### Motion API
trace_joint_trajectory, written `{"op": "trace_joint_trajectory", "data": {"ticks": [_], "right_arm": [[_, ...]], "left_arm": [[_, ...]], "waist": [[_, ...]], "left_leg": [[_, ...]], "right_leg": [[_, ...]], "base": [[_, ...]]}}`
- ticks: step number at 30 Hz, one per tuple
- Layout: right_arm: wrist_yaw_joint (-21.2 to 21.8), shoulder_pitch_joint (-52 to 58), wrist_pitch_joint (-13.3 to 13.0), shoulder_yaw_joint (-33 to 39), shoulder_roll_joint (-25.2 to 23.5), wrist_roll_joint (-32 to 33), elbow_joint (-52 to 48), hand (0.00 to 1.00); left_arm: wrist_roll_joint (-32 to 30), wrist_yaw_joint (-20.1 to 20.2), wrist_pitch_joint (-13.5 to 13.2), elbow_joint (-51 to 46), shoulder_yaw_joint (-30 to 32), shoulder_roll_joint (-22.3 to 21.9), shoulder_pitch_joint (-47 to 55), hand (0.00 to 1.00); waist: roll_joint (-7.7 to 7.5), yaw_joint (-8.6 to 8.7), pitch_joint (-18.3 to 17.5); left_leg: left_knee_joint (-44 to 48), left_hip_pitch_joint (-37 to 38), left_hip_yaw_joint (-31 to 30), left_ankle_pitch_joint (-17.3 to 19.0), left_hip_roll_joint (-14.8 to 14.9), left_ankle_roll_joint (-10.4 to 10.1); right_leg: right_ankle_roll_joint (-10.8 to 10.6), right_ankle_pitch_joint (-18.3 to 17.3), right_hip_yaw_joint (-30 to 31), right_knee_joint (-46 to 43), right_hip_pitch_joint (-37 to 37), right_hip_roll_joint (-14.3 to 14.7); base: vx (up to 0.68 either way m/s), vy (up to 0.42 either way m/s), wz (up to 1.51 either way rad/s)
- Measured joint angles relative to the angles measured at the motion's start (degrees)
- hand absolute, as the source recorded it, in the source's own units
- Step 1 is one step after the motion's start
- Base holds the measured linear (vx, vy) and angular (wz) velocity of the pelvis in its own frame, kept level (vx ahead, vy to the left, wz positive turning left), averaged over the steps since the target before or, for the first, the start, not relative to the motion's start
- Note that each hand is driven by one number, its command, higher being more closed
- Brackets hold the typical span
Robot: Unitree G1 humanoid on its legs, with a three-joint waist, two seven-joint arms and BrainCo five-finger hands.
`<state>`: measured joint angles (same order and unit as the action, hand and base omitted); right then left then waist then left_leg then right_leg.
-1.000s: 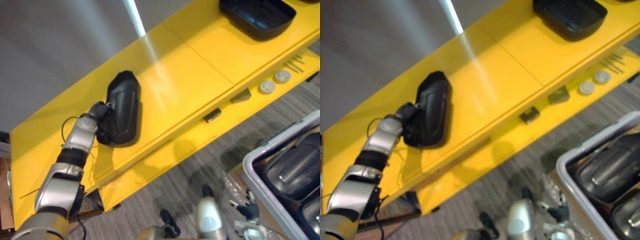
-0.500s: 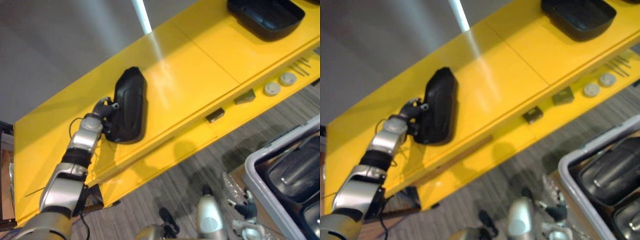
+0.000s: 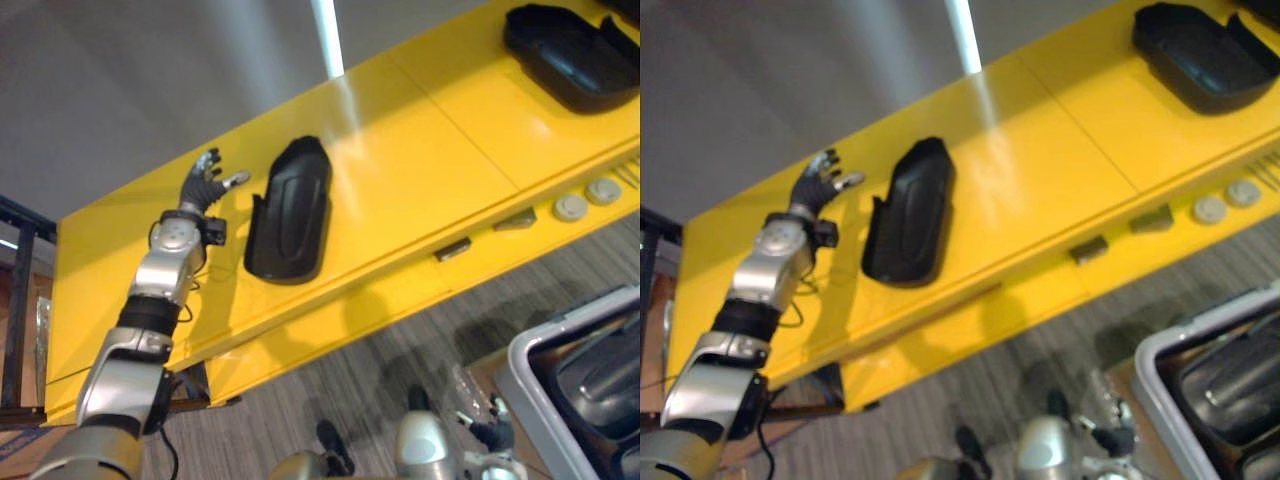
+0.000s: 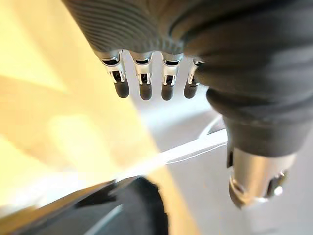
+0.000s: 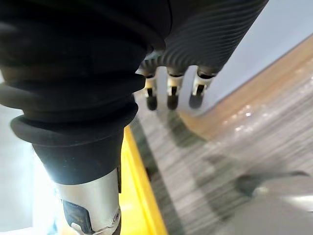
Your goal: Walk over and take plastic housings, then place them on the shelf
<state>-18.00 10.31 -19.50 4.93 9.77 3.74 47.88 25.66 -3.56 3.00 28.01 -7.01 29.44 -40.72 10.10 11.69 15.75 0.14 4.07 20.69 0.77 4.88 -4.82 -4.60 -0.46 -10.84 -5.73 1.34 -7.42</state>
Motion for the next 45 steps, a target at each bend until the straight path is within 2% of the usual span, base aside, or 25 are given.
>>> {"op": "trace_joint_trajectory", "data": {"ticks": [3,6,11,12,15,17,20,21,22,24,25,26,27,29,32,34,35,36,41,43,45], "right_arm": [[-0.5,-0.7,0.0,0.0,-1.3,0.0,0.2,0.00],[-0.8,-0.6,0.0,0.1,-1.5,0.0,0.5,0.00],[-1.4,-1.4,0.1,0.0,-1.9,0.0,0.5,0.00],[-2.4,-1.5,0.1,0.0,-2.1,0.0,0.4,0.00],[-5.7,-1.4,0.1,0.7,-2.1,0.7,-2.1,0.00],[-7.9,-0.9,0.0,2.5,-2.2,1.4,-4.8,0.00],[-11.4,0.6,-0.3,7.3,-3.1,1.7,-10.2,0.00],[-13.3,1.7,-0.8,10.3,-4.4,1.7,-14.4,0.00],[-13.9,2.4,-1.1,11.8,-5.0,1.6,-16.2,0.00],[-17.7,5.1,-2.9,16.7,-8.0,0.2,-24.1,0.00],[-18.7,5.6,-3.3,17.8,-8.7,-0.3,-26.0,0.00],[-20.0,6.3,-3.5,18.9,-9.6,-0.6,-28.7,0.00],[-22.5,6.5,-4.5,20.1,-10.7,-1.8,-33.0,0.00],[-25.1,5.9,-5.7,20.1,-11.5,-2.7,-38.2,0.00],[-29.8,3.2,-7.3,19.4,-11.9,-6.4,-44.4,0.00],[-32.2,1.8,-9.8,19.6,-11.9,-8.0,-48.1,0.00],[-32.2,1.8,-10.3,19.7,-11.8,-8.0,-48.7,0.00],[-31.9,-2.3,-11.4,19.8,-10.1,-11.4,-53.5,0.00],[-31.8,-2.4,-11.4,19.5,-10.1,-11.3,-53.5,0.00],[-28.3,-3.4,-11.2,17.6,-9.8,-10.0,-53.7,0.00],[-25.9,-3.8,-11.0,16.4,-9.6,-8.2,-53.9,0.00]], "left_arm": [[2.1,0.4,-2.3,-3.1,-0.1,0.0,2.0,0.00],[4.1,1.7,-4.2,-5.5,-0.1,-0.5,2.8,0.00],[10.1,2.5,-5.4,-14.5,-0.6,-3.5,3.5,0.00],[10.7,2.4,-5.9,-16.5,-0.6,-5.0,3.8,0.00],[12.9,0.9,-6.1,-19.6,0.0,-5.4,5.2,0.00],[14.4,-0.9,-6.6,-23.4,3.3,-5.4,8.2,0.00],[14.2,-4.3,-8.9,-32.0,13.7,-5.6,18.3,0.00],[13.0,-5.6,-11.2,-36.9,21.1,-6.9,25.4,0.00],[11.8,-6.4,-12.4,-38.8,24.3,-8.2,28.5,0.00],[6.7,-9.5,-18.9,-43.8,35.0,-14.4,41.6,0.00],[5.7,-10.0,-20.8,-44.5,37.0,-15.9,45.0,0.00],[5.0,-10.6,-23.2,-45.9,39.2,-18.1,49.7,0.00],[3.4,-12.4,-26.9,-47.6,41.9,-21.0,55.8,0.00],[-0.3,-15.7,-29.7,-48.9,42.4,-22.9,60.6,0.00],[-4.5,-20.3,-30.4,-49.5,41.4,-26.2,63.1,0.00],[-8.3,-23.5,-28.5,-48.4,38.6,-28.1,64.3,0.00],[-8.9,-24.1,-28.1,-47.5,37.8,-28.5,64.5,0.00],[-11.1,-26.7,-34.3,-44.3,36.3,-32.4,60.3,0.00],[-11.1,-26.7,-34.3,-44.4,36.2,-32.4,60.1,0.00],[-13.9,-28.5,-34.3,-45.6,35.4,-32.3,58.7,0.00],[-16.5,-30.5,-34.2,-46.2,34.6,-32.3,57.8,0.00]], "waist": [[-1.70,-1.11,-1.3],[-2.49,-1.68,-2.7],[-2.86,-2.85,-5.5],[-2.89,-3.04,-6.4],[-3.03,-3.06,-7.6],[-3.12,-3.13,-8.0],[-3.41,-3.39,-8.4],[-3.71,-4.10,-8.6],[-3.84,-4.78,-8.6],[-4.96,-6.88,-9.2],[-5.38,-7.43,-9.4],[-6.24,-8.66,-10.0],[-7.52,-10.54,-10.7],[-8.49,-11.72,-11.4],[-9.00,-12.44,-12.4],[-8.86,-12.43,-13.2],[-8.95,-12.44,-13.2],[-11.28,-11.05,-9.4],[-11.30,-11.12,-8.8],[-11.44,-11.13,-6.5],[-11.58,-11.12,-6.0]], "left_leg": [[-0.3,1.2,-0.9,0.0,0.3,0.0],[-1.0,2.0,-1.4,0.0,0.2,0.0],[-2.0,2.5,-1.3,-0.1,-0.4,0.2],[-2.4,2.6,-1.2,-0.2,-0.5,0.3],[-2.9,3.1,-1.2,-0.2,-0.6,0.3],[-3.2,3.3,-1.1,-0.2,-0.6,0.3],[-3.8,4.1,-1.1,-0.4,-0.5,0.3],[-3.8,4.0,-1.2,-0.4,-0.3,0.3],[-3.9,4.0,-1.3,-0.4,-0.3,0.3],[-3.9,4.2,-2.3,-0.3,-0.2,0.3],[-3.9,4.5,-2.8,-0.3,-0.2,0.2],[-4.0,4.9,-2.8,-0.3,-0.1,0.2],[-4.2,5.0,-3.5,-0.1,-0.2,0.2],[-4.2,5.0,-4.5,0.4,-0.4,0.4],[-4.2,5.0,-4.0,0.4,-0.5,0.4],[-4.2,4.9,-3.0,0.3,-0.6,0.4],[-4.2,4.8,-2.9,0.3,-0.6,0.3],[-3.8,4.0,-5.0,0.5,-2.0,1.1],[-3.6,3.9,-5.1,0.6,-2.2,1.3],[-3.5,3.3,-5.3,0.6,-2.3,1.4],[-3.2,2.0,-5.7,0.5,-2.3,1.5]], "right_leg": [[0.2,1.1,-0.5,2.7,-2.5,0.6],[0.0,1.9,-1.7,4.6,-4.4,0.7],[-0.3,3.6,-1.7,7.7,-5.7,0.5],[-0.2,3.9,-1.7,8.3,-5.9,0.6],[-0.2,4.0,-1.6,8.9,-6.6,0.7],[-0.2,4.2,-1.5,9.2,-6.7,0.8],[-0.2,4.2,-1.5,9.5,-7.6,1.1],[-0.2,4.2,-1.7,9.5,-7.6,1.2],[-0.2,4.2,-1.8,9.6,-7.7,1.3],[-0.1,4.1,-3.4,10.2,-9.2,1.3],[-0.1,4.0,-3.7,10.2,-9.5,1.4],[-0.1,3.8,-4.0,10.2,-9.7,1.4],[-0.2,3.3,-5.0,10.2,-10.6,1.3],[-0.3,2.8,-6.4,10.2,-11.4,1.0],[-0.7,1.5,-7.0,9.5,-11.2,0.4],[-0.8,1.4,-7.4,9.5,-11.1,0.1],[-0.8,1.4,-7.4,9.5,-11.1,0.0],[-1.4,1.3,-8.2,8.9,-10.9,-1.2],[-1.4,1.3,-8.3,8.7,-10.9,-1.4],[-1.7,1.0,-8.5,7.7,-10.0,-1.7],[-1.7,0.9,-8.8,7.2,-8.8,-1.9]], "base": [[0.01,-0.005,0.06],[-0.01,0.003,0.11],[-0.01,0.017,-0.02],[0.00,0.000,0.00],[0.00,0.000,0.00],[0.02,-0.001,-0.02],[0.02,-0.004,0.00],[0.01,-0.016,0.04],[0.01,-0.014,0.12],[0.02,-0.014,0.30],[0.02,-0.011,0.28],[0.01,-0.009,0.26],[-0.01,-0.007,0.24],[-0.05,0.001,0.36],[-0.05,0.028,0.16],[-0.01,0.038,0.04],[0.00,0.000,0.00],[0.00,0.000,0.00],[0.00,0.000,0.00],[-0.01,0.003,0.04],[-0.03,0.009,0.11]]}}
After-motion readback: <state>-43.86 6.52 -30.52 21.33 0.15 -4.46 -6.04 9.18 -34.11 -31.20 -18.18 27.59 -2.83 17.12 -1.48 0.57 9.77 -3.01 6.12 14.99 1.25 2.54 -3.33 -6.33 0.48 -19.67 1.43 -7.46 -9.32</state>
